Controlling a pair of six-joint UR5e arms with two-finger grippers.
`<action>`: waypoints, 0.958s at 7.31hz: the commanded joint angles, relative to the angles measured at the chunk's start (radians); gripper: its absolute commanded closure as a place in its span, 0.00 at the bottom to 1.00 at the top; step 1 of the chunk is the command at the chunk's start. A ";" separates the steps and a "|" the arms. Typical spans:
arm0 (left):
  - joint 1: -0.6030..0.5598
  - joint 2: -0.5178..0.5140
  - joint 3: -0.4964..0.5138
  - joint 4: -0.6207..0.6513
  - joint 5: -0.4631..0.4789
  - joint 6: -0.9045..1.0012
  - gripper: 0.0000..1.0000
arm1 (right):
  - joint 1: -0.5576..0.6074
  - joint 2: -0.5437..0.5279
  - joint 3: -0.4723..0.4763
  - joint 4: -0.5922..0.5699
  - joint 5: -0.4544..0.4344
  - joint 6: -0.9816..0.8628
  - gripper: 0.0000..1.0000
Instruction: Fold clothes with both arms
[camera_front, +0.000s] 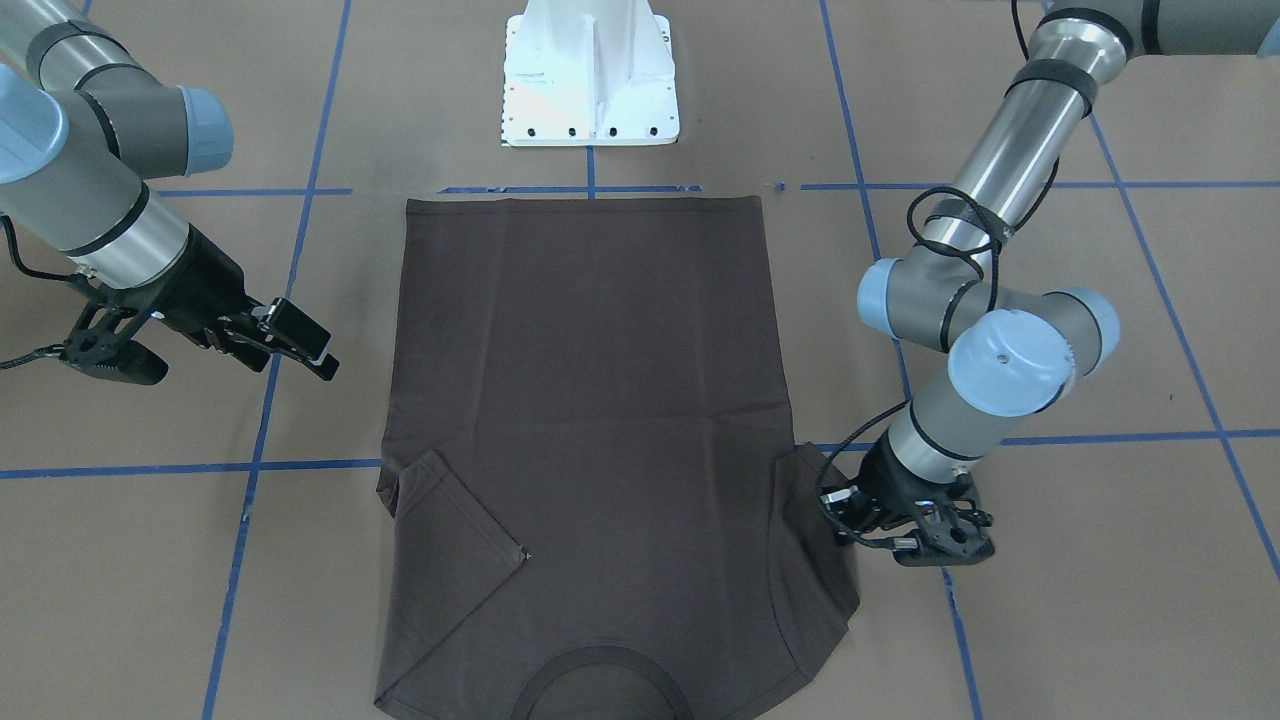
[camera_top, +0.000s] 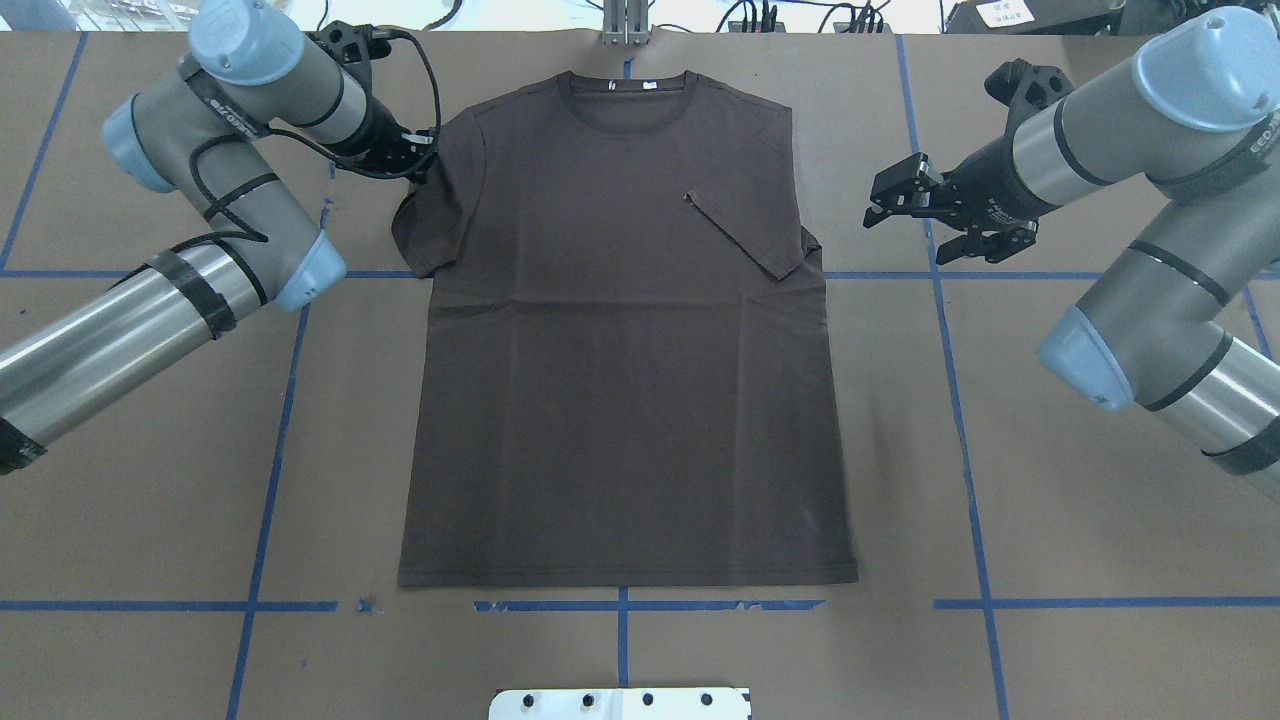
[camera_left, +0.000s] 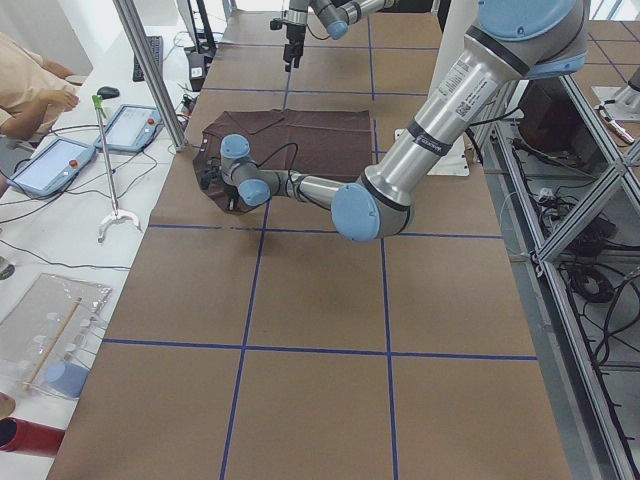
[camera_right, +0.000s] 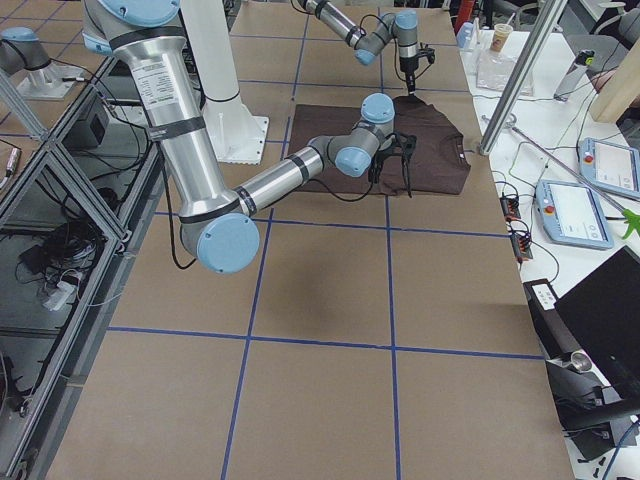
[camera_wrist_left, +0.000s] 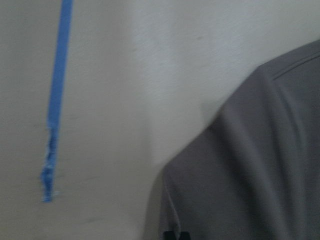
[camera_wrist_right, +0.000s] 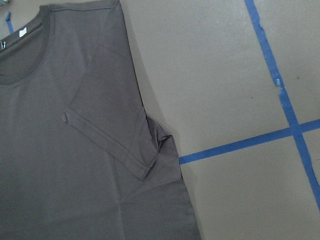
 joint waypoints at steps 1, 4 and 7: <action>0.071 -0.078 -0.007 0.045 -0.001 -0.115 1.00 | 0.000 0.004 0.000 -0.001 0.002 0.000 0.00; 0.111 -0.103 0.012 0.044 0.005 -0.158 0.69 | 0.000 0.004 0.002 -0.001 0.000 0.000 0.00; 0.152 -0.109 -0.060 0.038 -0.001 -0.271 0.18 | -0.017 0.010 0.014 0.001 -0.006 0.033 0.00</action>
